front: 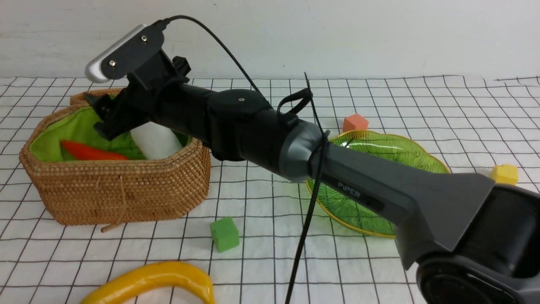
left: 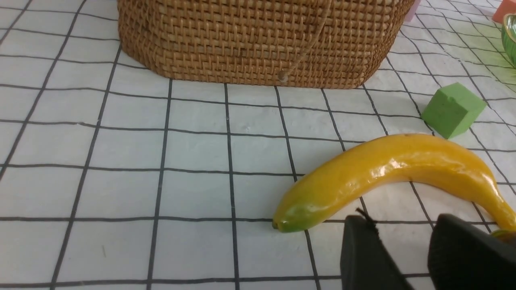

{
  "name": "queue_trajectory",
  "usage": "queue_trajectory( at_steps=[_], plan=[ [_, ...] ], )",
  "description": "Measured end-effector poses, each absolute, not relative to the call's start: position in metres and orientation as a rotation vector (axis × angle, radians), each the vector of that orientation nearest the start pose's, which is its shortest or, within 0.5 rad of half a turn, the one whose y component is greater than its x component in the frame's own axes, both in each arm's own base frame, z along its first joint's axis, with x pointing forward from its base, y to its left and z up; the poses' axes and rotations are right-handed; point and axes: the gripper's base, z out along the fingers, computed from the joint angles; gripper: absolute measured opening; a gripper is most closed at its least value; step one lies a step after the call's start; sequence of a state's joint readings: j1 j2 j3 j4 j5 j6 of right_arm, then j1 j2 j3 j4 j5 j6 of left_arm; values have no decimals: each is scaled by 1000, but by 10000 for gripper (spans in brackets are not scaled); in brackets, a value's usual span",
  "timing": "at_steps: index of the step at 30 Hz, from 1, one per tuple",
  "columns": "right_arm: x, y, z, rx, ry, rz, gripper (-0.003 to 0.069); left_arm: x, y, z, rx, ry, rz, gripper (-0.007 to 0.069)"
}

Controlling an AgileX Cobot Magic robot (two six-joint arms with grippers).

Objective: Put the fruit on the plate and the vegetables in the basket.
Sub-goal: Use the right arm to grab a carrot and put it into the left basket, then use the right arm to grab a mango and put it into the right plate

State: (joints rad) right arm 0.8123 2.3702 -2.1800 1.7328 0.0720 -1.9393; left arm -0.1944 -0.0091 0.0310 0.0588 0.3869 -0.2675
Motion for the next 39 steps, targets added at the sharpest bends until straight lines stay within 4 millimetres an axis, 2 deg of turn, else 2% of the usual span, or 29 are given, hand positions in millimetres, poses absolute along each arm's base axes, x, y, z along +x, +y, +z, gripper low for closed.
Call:
queue_trajectory(
  at_steps=[2,3,4,5,6,9,10,12,13,14,15,16,17,19,20,21,22,23,25,28,29,30,31,32,33,34,37,38,39],
  plan=[
    [379,418,303,-841,1420,659,647,52,-8,169,-33,1900,-257,239],
    [377,419,306,-831,1423,686,640,52,-8,169,-33,1900,-257,239],
    [369,418,319,-832,1399,828,605,52,-8,169,-33,1900,-257,239],
    [366,417,326,-836,1386,878,591,52,-8,169,-33,1900,-257,239],
    [354,415,341,-866,1360,1040,531,52,-8,169,-33,1900,-257,239],
    [320,402,370,-1165,1255,1244,381,52,-8,169,-33,1900,-257,239],
    [305,392,378,-1332,1251,1279,288,52,-8,169,-33,1900,-257,239],
    [283,373,387,-1603,1324,1210,160,52,-8,169,-33,1900,-257,239],
    [278,363,387,-1693,1404,1117,115,52,-8,169,-33,1900,-257,239],
    [276,361,389,-1689,1416,1128,105,52,-8,169,-33,1900,-257,239],
    [276,330,396,-1691,1650,899,20,52,-8,169,-33,1900,-257,239],
    [276,327,397,-1684,1674,876,15,52,-8,169,-33,1900,-257,239],
    [281,294,404,-1570,1822,673,-5,52,-8,169,-33,1900,-257,239],
    [287,256,412,-1369,1948,516,-7,52,-8,169,-33,1900,-257,239],
    [289,225,421,-1234,2002,418,-6,52,-8,169,-33,1900,-257,239],
    [289,204,423,-1128,2044,372,-4,52,-8,169,-33,1900,-257,239],
    [289,194,419,-1077,2077,354,-3,52,-8,169,-33,1900,-257,239],
    [287,153,425,-829,2126,306,3,52,-8,169,-33,1900,-257,239],
    [282,106,420,-510,2181,288,15,52,-8,169,-33,1900,-257,239],
    [270,53,399,-120,2263,261,48,52,-8,169,-33,1900,-257,239],
    [269,50,394,-82,2280,265,52,52,-8,169,-33,1900,-257,239],
    [264,31,378,72,2331,237,90,52,-8,169,-33,1900,-257,239],
    [262,22,366,171,2359,228,117,52,-8,169,-33,1900,-257,239],
    [263,21,366,176,2356,223,117,52,-8,169,-33,1900,-257,239],
    [263,10,347,362,2384,234,181,52,-8,169,-33,1900,-257,239],
    [265,4,336,468,2392,241,223,52,-8,169,-33,1900,-257,239],
    [277,-11,307,739,2421,256,366,52,-8,169,-33,1900,-257,239],
    [280,-12,302,766,2430,255,389,52,-8,169,-33,1900,-257,239],
    [289,-19,286,871,2457,250,470,52,-8,169,-33,1900,-257,239]
  ],
)
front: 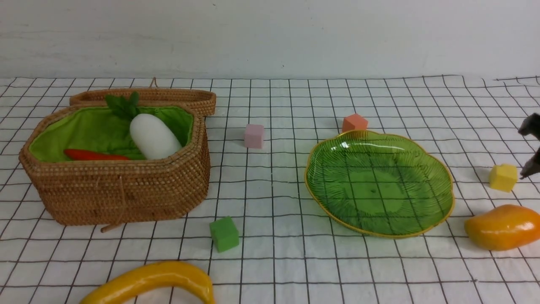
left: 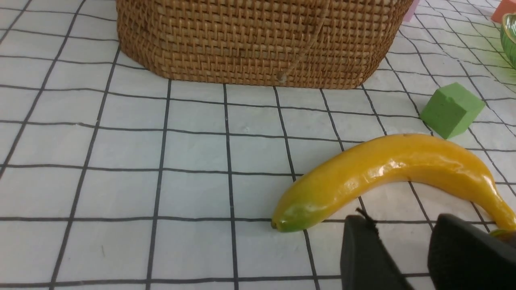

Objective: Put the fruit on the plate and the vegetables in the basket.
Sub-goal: Use the right arm to grab a mango and put it into the right plate

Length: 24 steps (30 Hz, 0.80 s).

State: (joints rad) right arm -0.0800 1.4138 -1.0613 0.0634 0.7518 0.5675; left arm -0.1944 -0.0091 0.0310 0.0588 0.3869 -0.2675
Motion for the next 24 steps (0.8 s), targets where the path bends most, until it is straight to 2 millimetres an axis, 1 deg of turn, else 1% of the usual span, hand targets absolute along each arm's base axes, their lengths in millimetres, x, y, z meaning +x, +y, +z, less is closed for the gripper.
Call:
queue_trajectory(
  at_steps=[1,3,4,7,8,10,11,14,17,18,19,20,21,22,23,24],
  plan=[
    [297,-25,271,947,2478,246,541,52,-8,169,-33,1900,-257,239],
    [307,-31,252,1026,2501,244,620,52,-8,169,-33,1900,-257,239],
    [314,-35,238,1073,2516,245,654,52,-8,169,-33,1900,-257,239],
    [327,-43,205,1193,2537,272,675,52,-8,169,-33,1900,-257,239],
    [330,-43,198,1214,2536,282,673,52,-8,169,-33,1900,-257,239],
    [339,-46,170,1262,2557,279,650,52,-8,169,-33,1900,-257,239],
    [342,-48,160,1230,2589,253,625,52,-8,169,-33,1900,-257,239],
    [348,-49,156,1075,2635,226,519,52,-8,169,-33,1899,-257,239],
    [348,-48,160,914,2680,222,523,52,-8,169,-33,1899,-257,239],
    [347,-48,161,902,2681,221,523,52,-8,169,-33,1899,-257,239],
    [345,-47,165,806,2693,217,523,52,-8,169,-33,1899,-257,239],
    [344,-46,168,771,2688,218,523,52,-8,169,-33,1899,-257,239],
    [342,-45,176,708,2677,218,523,52,-8,168,-33,1901,-256,239],
    [340,-44,189,644,2651,222,523,52,-8,169,-33,1900,-256,239],
    [337,-41,207,573,2602,227,523,52,-8,169,-33,1900,-256,239],
    [335,-39,219,539,2568,228,523,52,-8,169,-33,1900,-256,239]
  ],
)
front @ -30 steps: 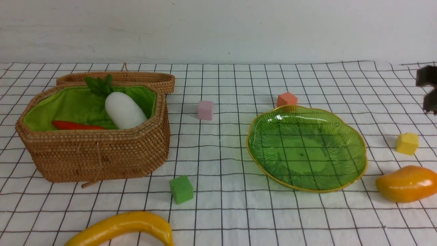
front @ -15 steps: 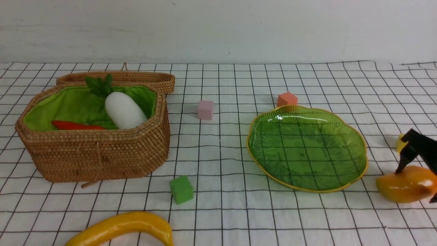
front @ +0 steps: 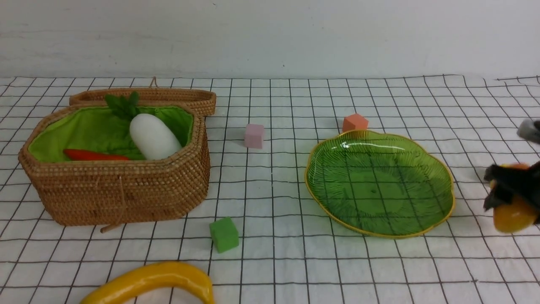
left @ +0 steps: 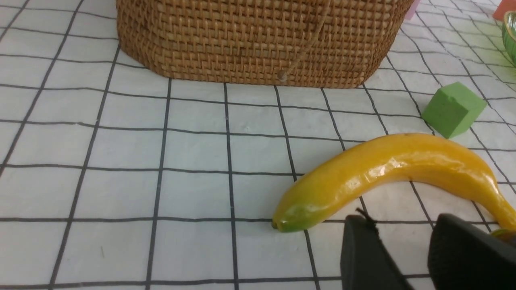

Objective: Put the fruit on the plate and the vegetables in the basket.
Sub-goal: Use the right arm to grab a mango and put it into the right plate

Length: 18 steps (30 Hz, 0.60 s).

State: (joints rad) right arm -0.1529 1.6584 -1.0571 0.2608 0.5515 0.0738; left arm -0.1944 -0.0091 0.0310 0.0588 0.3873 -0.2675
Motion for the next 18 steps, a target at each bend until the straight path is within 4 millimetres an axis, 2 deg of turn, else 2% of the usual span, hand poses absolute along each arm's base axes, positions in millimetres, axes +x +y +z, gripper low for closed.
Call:
queue_trajectory(
  at_steps=[1,4,5,7,9,12,15,18],
  plan=[
    [331,-31,248,410,2464,226,523,52,-8,169,-33,1900,-256,239],
    [326,-9,303,194,2210,221,523,52,-8,169,-33,1900,-256,239],
    [325,-5,309,161,2181,220,523,52,-8,169,-33,1900,-256,239],
    [327,25,330,-28,2049,218,523,52,-8,169,-33,1900,-256,239],
    [332,54,326,-205,2009,200,523,52,-8,169,-33,1900,-256,239],
    [347,91,289,-405,2056,184,523,52,-8,169,-33,1900,-256,239],
    [362,104,243,-479,2162,179,523,52,-8,169,-33,1900,-256,239],
    [372,103,205,-483,2266,175,523,52,-8,169,-33,1900,-256,239]
  ],
)
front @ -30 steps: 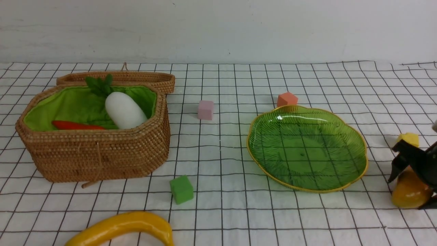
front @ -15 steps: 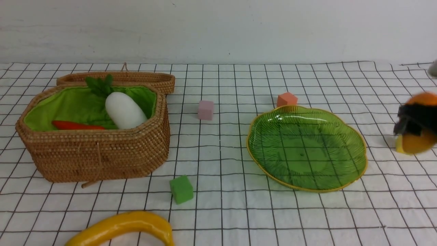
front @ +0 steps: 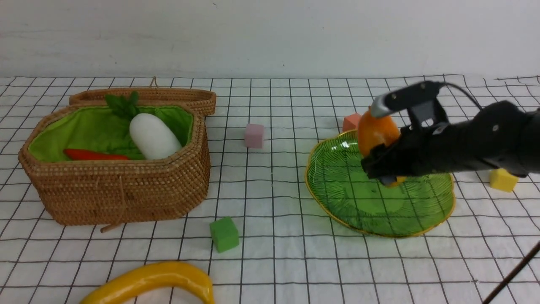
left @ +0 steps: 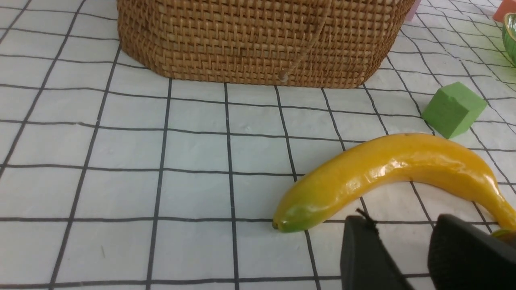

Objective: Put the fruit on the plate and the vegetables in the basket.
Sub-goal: Use the right arm to grab a mango and put it into the right plate, then grab a mangosteen with your left arm and put it on the plate on the right

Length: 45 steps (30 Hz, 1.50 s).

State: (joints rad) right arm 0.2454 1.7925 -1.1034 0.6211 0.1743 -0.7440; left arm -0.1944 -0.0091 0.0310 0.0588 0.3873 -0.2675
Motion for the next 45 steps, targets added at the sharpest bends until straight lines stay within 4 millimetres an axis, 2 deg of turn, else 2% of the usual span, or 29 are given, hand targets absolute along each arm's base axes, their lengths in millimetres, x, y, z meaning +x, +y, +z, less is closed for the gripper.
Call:
queue_trajectory(
  at_steps=[4,5,6,8,11,13,16,17,18,20,21,22,23,25,26,27,28,31,32,34,37,41,45],
  plan=[
    [374,99,203,-450,2269,174,546,52,-8,169,-33,1900,-256,239],
    [374,98,204,-437,2267,177,570,52,-8,169,-33,1900,-256,239],
    [373,98,207,-419,2264,185,624,52,-8,169,-33,1900,-256,239],
    [372,98,210,-409,2263,198,668,52,-8,169,-33,1900,-256,239],
    [368,98,216,-423,2274,222,675,52,-8,169,-33,1900,-256,239],
    [357,94,232,-474,2287,251,657,52,-8,169,-33,1900,-256,239],
    [330,86,273,-559,2274,295,594,52,-8,169,-33,1900,-256,239],
    [328,86,276,-563,2273,299,582,52,-8,169,-33,1900,-256,239],
    [306,81,301,-601,2259,329,524,52,-8,169,-33,1900,-256,239],
    [274,75,332,-627,2242,367,432,52,-8,169,-33,1900,-256,239],
    [270,74,334,-636,2251,377,421,52,-8,169,-33,1900,-256,239],
    [239,68,358,-629,2236,393,318,52,-8,169,-33,1900,-256,239],
    [228,65,363,-631,2241,398,281,52,-8,169,-33,1900,-256,239],
    [193,57,374,-591,2231,391,154,52,-8,169,-33,1900,-256,239],
    [186,56,375,-581,2226,390,129,52,-8,169,-33,1900,-256,239],
    [164,52,374,-548,2213,371,48,52,-8,169,-33,1900,-256,239],
    [147,48,368,-520,2195,348,8,52,-8,169,-33,1900,-256,239],
    [120,41,345,-430,2138,315,-8,52,-8,169,-33,1900,-256,239],
    [113,39,331,-403,2127,307,-8,52,-8,169,-33,1900,-256,239],
    [106,34,302,-340,2092,284,-8,52,-8,169,-33,1900,-256,239],
    [98,31,279,-253,2024,294,-8,52,-8,169,-33,1900,-256,239],
    [92,29,267,-177,1956,321,-8,52,-8,169,-34,1900,-256,239],
    [87,29,248,-156,1984,336,-7,52,-8,169,-33,1900,-256,239]
  ],
)
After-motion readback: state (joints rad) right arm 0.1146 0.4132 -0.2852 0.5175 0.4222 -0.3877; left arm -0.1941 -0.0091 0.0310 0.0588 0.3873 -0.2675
